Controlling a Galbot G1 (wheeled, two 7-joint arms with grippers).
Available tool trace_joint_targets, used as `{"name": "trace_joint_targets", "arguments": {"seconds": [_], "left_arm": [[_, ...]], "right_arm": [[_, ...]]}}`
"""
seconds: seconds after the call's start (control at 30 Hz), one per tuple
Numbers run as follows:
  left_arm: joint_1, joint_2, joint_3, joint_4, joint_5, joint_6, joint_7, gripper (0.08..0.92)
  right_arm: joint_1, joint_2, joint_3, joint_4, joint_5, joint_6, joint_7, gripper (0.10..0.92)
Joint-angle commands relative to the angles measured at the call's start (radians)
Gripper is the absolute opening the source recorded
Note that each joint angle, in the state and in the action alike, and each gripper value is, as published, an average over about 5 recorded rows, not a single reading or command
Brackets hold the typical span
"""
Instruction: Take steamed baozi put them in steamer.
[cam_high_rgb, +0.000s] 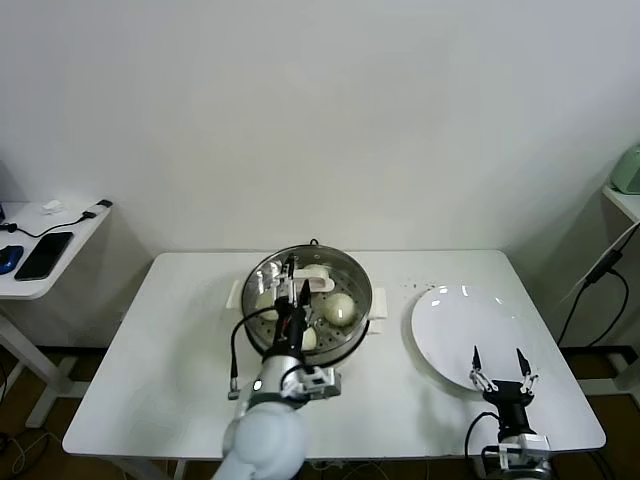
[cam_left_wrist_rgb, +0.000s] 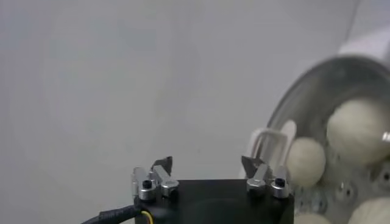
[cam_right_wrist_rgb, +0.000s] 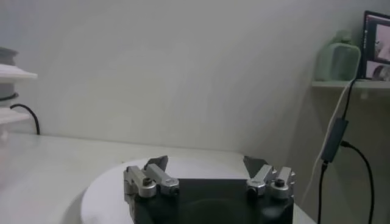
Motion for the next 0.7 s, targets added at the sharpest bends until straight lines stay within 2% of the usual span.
{"name": "trace_joint_targets", "arguments": {"seconds": [0.03,0.2,0.3,0.4,0.53,0.7], "left_arm": [[0.065,0.045,-0.057,-0.156,-0.355,-0.132,-0.105,0.793],[0.143,0.035,-0.287,-0.165,-0.932,-0.342,-0.238,0.822],[0.181,0.037,-0.491,-0.146,-1.304,-0.406,-0.250,0.822],[0.218,0.087,-0.676,-0.063,-1.566,-0.460,-0.240,0.823],[0.267,0.189,-0.778,0.099,-1.659,-0.567,-0.208,0.823],[0.297,0.218,-0.761,0.258,-1.663,-0.628,-0.147,0.823]], "right_arm": [[0.000,-0.001,-0.015,0.011,0.047,0.022,0.001,0.823],[0.006,-0.012,-0.016,0.018,0.062,0.032,-0.010,0.823],[0.012,-0.017,-0.023,0.017,0.071,0.035,-0.018,0.823],[0.017,-0.019,-0.030,0.012,0.073,0.041,-0.023,0.823],[0.024,-0.015,-0.037,0.006,0.073,0.044,-0.022,0.823],[0.030,-0.011,-0.041,-0.003,0.073,0.041,-0.020,0.823]]}}
